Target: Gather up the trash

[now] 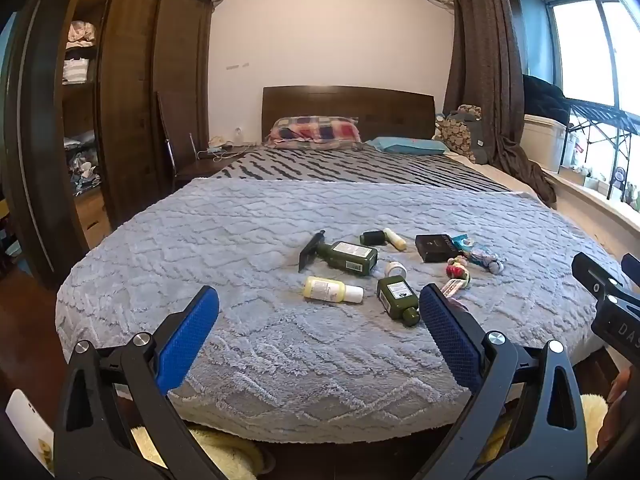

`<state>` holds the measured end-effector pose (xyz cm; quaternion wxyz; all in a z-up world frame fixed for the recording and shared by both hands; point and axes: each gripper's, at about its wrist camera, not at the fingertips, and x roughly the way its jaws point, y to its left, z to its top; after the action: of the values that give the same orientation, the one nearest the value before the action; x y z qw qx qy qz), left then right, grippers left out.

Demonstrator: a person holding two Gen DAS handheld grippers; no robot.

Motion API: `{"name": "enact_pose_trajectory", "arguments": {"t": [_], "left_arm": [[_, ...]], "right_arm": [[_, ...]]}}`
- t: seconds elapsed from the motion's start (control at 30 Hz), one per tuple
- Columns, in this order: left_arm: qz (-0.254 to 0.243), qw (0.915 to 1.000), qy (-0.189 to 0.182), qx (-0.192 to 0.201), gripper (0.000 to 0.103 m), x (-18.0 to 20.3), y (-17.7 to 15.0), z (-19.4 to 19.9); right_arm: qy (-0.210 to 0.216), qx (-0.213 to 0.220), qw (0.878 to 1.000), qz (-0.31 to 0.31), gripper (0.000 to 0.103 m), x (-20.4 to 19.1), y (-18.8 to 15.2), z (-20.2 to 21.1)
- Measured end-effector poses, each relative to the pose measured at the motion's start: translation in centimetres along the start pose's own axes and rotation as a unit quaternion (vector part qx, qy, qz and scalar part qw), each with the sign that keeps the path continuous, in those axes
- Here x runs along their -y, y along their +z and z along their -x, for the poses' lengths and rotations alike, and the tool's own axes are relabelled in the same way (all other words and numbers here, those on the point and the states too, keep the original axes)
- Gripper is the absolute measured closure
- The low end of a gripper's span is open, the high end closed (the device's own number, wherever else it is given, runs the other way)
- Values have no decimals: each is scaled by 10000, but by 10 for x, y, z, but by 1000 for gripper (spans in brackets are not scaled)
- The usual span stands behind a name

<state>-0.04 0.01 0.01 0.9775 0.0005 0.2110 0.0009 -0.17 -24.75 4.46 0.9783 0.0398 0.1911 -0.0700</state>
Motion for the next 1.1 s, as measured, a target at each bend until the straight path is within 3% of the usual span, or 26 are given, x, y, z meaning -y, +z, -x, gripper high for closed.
{"name": "enact_pose_trajectory", "arguments": {"t": [1.1], "left_arm": [[29, 10000, -19, 7, 8, 4, 7, -1]], "right_arm": [[-47, 62, 10000, 12, 3, 4, 7, 4]]}}
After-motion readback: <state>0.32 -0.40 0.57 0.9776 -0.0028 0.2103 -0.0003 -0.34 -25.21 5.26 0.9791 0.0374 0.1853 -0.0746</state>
